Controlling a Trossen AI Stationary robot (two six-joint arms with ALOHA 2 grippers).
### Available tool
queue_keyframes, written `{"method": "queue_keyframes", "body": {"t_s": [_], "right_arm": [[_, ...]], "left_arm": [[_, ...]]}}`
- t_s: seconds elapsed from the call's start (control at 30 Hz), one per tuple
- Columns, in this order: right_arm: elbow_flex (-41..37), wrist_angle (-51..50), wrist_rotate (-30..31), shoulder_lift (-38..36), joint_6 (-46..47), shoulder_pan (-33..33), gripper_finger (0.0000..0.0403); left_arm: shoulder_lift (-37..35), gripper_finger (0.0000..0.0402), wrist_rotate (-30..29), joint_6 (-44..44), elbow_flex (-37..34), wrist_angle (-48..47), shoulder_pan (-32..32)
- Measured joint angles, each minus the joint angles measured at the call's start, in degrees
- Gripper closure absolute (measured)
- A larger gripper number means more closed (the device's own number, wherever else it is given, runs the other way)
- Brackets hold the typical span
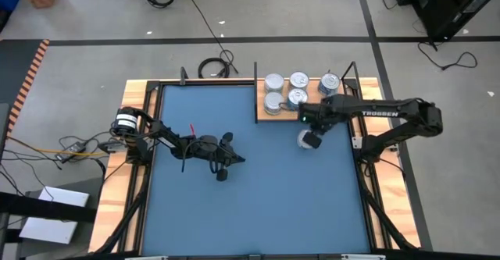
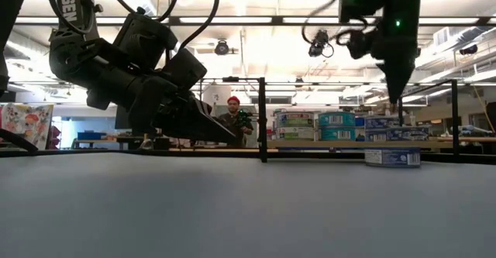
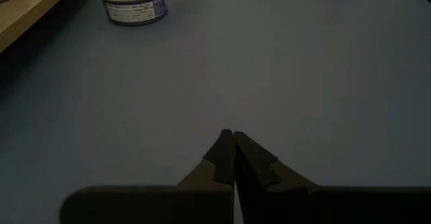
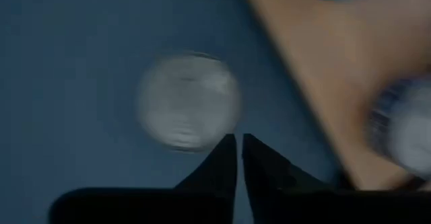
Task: Stack canned seafood by type on shelf
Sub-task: Stack the blue tuna can on to the blue tuna can on the shelf
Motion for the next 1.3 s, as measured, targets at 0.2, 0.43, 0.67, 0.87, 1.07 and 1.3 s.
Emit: {"method": "queue_keyframes", "body": {"t_s": [0.2,0.43,0.67,0.87,1.07,1.3], "right_arm": [[-2.73,9.46,-0.81,0.33,2.91,10.09,0.0297],[-9.52,14.98,2.80,0.35,9.75,15.40,0.0275],[-15.98,21.94,6.40,0.39,8.71,17.04,0.0286],[-20.10,26.90,6.54,0.39,5.95,17.13,0.0283],[-23.16,30.07,7.35,0.22,4.89,17.15,0.0280],[-24.31,31.12,9.08,0.20,4.68,17.11,0.0328]], "left_arm": [[0.00,0.0396,0.02,0.00,0.00,-0.05,0.00],[0.00,0.0397,0.00,-0.01,0.00,-0.02,-0.01],[0.00,0.0396,0.00,-0.02,0.00,-0.02,0.00],[0.00,0.0397,0.01,-0.02,0.00,-0.02,0.00],[0.00,0.0397,0.00,-0.02,0.00,-0.02,0.00],[0.00,0.0397,0.02,-0.02,0.00,-0.03,-0.01]]}}
